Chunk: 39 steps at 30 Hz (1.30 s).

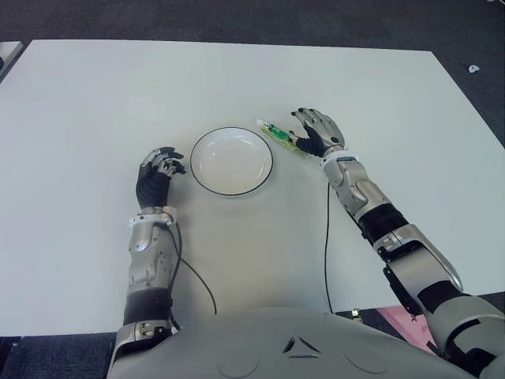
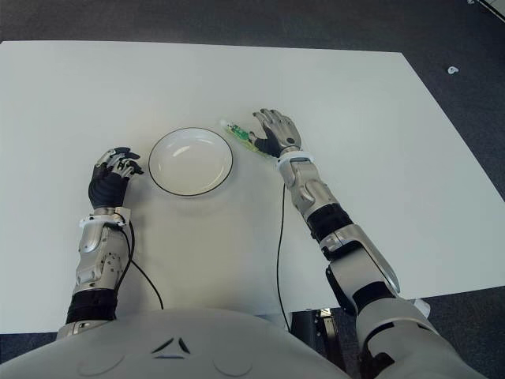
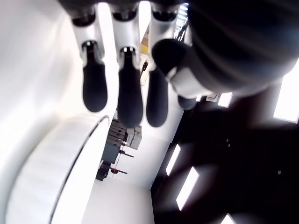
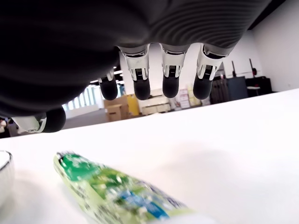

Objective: Put the toothpaste on the table into the plate.

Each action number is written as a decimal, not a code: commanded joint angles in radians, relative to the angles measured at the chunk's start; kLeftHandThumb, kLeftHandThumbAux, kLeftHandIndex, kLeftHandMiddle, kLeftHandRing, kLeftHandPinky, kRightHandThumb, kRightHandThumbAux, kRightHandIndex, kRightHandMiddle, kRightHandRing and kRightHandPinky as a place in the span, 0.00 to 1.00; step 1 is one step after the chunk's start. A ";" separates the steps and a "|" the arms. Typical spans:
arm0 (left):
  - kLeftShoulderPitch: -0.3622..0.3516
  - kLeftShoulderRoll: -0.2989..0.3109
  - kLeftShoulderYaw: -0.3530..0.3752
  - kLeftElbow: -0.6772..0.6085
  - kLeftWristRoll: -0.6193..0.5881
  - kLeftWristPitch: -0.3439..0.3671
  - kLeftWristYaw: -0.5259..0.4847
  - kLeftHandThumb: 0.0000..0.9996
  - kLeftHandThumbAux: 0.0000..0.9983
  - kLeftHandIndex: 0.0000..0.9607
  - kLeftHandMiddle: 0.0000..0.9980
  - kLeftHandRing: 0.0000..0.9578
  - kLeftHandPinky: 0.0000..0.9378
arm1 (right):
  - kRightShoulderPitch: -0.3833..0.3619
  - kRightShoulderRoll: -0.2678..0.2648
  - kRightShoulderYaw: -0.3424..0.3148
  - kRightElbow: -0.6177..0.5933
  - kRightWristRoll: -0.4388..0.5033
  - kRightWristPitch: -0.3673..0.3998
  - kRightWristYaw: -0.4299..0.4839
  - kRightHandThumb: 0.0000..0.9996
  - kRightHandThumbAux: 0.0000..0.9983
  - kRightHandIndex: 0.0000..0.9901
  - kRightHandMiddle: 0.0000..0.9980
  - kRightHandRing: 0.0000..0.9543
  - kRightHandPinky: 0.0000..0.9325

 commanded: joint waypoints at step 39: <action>0.070 -0.025 -0.005 0.046 0.007 0.081 0.025 0.84 0.68 0.42 0.49 0.61 0.59 | -0.199 -0.026 0.039 0.407 -0.006 -0.441 0.048 0.60 0.16 0.00 0.00 0.00 0.00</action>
